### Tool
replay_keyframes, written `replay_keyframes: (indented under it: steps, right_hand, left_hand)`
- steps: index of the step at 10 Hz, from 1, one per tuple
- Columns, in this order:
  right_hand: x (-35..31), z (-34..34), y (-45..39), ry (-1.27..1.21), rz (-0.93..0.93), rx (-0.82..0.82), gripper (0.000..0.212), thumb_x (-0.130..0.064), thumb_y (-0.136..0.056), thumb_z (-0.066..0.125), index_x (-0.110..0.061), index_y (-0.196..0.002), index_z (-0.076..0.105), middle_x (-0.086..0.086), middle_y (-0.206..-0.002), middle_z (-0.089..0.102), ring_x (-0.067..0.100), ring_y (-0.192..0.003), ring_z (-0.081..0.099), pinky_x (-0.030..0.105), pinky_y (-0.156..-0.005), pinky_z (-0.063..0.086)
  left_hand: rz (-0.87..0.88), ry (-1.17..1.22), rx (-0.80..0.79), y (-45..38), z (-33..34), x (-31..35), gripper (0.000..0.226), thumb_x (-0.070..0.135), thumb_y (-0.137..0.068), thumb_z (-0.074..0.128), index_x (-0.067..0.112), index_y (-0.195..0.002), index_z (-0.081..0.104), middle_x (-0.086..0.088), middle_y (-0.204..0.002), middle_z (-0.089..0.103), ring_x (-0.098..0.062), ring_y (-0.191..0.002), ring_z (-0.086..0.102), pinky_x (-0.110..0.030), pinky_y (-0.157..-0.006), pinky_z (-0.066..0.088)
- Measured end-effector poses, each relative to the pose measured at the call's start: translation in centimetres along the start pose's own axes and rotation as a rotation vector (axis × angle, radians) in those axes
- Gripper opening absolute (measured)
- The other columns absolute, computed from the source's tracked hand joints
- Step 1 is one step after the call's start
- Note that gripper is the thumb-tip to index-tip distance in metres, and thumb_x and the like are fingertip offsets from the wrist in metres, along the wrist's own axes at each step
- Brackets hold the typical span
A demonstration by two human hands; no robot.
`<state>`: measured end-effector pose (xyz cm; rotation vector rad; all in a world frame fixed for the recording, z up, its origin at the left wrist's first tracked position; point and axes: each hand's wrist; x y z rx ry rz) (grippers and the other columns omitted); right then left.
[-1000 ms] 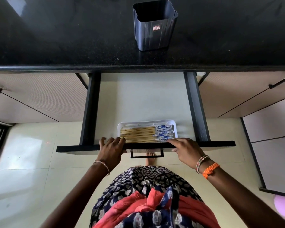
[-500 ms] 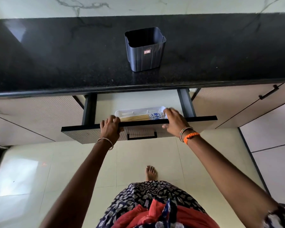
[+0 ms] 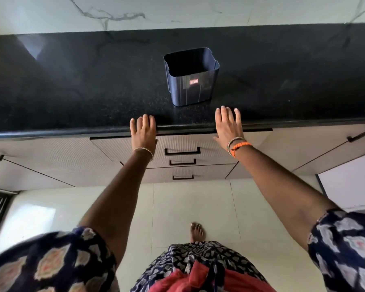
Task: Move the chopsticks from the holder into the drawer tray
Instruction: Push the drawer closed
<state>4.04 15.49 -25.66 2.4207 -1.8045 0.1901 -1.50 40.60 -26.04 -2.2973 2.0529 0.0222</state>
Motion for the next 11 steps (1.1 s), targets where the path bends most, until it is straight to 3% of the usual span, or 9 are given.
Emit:
replay_keyframes:
  steps: [1, 3, 4, 5, 7, 8, 9, 10, 11]
  right_hand:
    - [0.0, 1.0, -0.1, -0.02, 0.015, -0.004, 0.088, -0.024, -0.08, 0.069, 0.0, -0.146, 0.015, 0.021, -0.154, 0.024, 0.034, -0.143, 0.023, 0.052, -0.116, 0.019]
    - [0.3, 2.2, -1.2, 0.071, 0.032, 0.071, 0.091, -0.034, -0.058, 0.085, -0.002, -0.132, 0.042, 0.019, -0.134, 0.053, 0.033, -0.125, 0.051, 0.052, -0.1, 0.042]
    - [0.4, 2.9, -1.9, 0.08, 0.031, 0.15, 0.076, -0.023, -0.056, 0.085, -0.004, -0.123, 0.053, 0.016, -0.123, 0.062, 0.03, -0.115, 0.059, 0.051, -0.093, 0.048]
    - [0.3, 3.5, -2.3, 0.038, 0.041, 0.257, 0.061, -0.005, -0.059, 0.076, -0.005, -0.117, 0.058, 0.014, -0.118, 0.066, 0.03, -0.109, 0.063, 0.05, -0.091, 0.049]
    - [0.4, 3.5, -2.3, -0.031, 0.043, 0.326, 0.068, 0.004, -0.052, 0.069, -0.006, -0.118, 0.057, 0.014, -0.118, 0.066, 0.03, -0.109, 0.063, 0.051, -0.091, 0.048]
    - [0.4, 2.6, -2.0, -0.08, 0.046, 0.252, 0.073, -0.008, -0.051, 0.071, -0.006, -0.122, 0.052, 0.016, -0.124, 0.061, 0.032, -0.115, 0.058, 0.053, -0.096, 0.044]
    - [0.1, 1.9, -1.3, -0.222, 0.038, 0.175, 0.082, -0.031, -0.055, 0.064, -0.005, -0.131, 0.044, 0.018, -0.136, 0.05, 0.034, -0.127, 0.045, 0.055, -0.105, 0.032]
    - [0.8, 1.9, -0.2, -0.382, 0.011, 0.215, 0.087, -0.035, -0.056, 0.056, -0.003, -0.136, 0.041, 0.02, -0.144, 0.042, 0.036, -0.135, 0.037, 0.055, -0.112, 0.024]
    - [-0.4, 1.4, 0.7, -0.559, 0.096, 0.332, 0.076, -0.034, -0.063, 0.051, -0.001, -0.132, 0.045, 0.021, -0.137, 0.048, 0.036, -0.13, 0.042, 0.055, -0.11, 0.029]
  left_hand:
    - [-0.002, -0.001, 0.035, -0.6, 0.5, -0.2, 0.081, 0.027, -0.074, 0.074, 0.004, -0.137, 0.029, -0.021, -0.144, 0.033, -0.037, -0.13, 0.034, -0.05, -0.115, 0.019]
    - [-0.053, -0.02, 0.095, -1.5, 2.4, -0.3, 0.072, 0.028, -0.072, 0.075, 0.002, -0.129, 0.041, -0.024, -0.136, 0.045, -0.04, -0.123, 0.044, -0.05, -0.108, 0.032]
    - [-0.062, -0.004, 0.223, -2.4, 3.2, -0.5, 0.053, 0.012, -0.067, 0.076, 0.003, -0.114, 0.052, -0.022, -0.12, 0.057, -0.039, -0.106, 0.055, -0.049, -0.094, 0.044]
    - [-0.097, 0.053, 0.341, -2.9, 3.7, -0.5, 0.043, -0.002, -0.063, 0.07, 0.005, -0.104, 0.056, -0.019, -0.111, 0.061, -0.037, -0.098, 0.058, -0.047, -0.089, 0.046]
    - [-0.184, 0.143, 0.383, -3.0, 4.4, 0.2, 0.038, 0.0, -0.064, 0.064, 0.008, -0.101, 0.057, -0.017, -0.113, 0.06, -0.037, -0.104, 0.057, -0.052, -0.096, 0.04]
    - [-0.2, 0.148, 0.345, -2.9, 4.2, 0.2, 0.038, 0.0, -0.067, 0.063, 0.008, -0.104, 0.054, -0.017, -0.116, 0.058, -0.037, -0.106, 0.055, -0.053, -0.099, 0.037]
    - [-0.149, 0.116, 0.235, -2.6, 3.5, 0.2, 0.051, 0.01, -0.068, 0.068, 0.006, -0.115, 0.05, -0.019, -0.125, 0.053, -0.038, -0.113, 0.05, -0.056, -0.1, 0.033]
    - [-0.124, 0.158, 0.173, -1.3, 3.5, 0.1, 0.069, 0.03, -0.069, 0.068, 0.005, -0.129, 0.043, -0.02, -0.138, 0.044, -0.038, -0.128, 0.04, -0.058, -0.106, 0.024]
    - [-0.146, 0.283, 0.245, 1.3, 3.7, 2.2, 0.077, 0.045, -0.074, 0.055, 0.007, -0.137, 0.035, -0.019, -0.148, 0.035, -0.037, -0.139, 0.028, -0.057, -0.111, 0.016]
Point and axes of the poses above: each hand's wrist, its own y-axis away from the middle knuckle, its own z-axis out of the palm, x = y × z
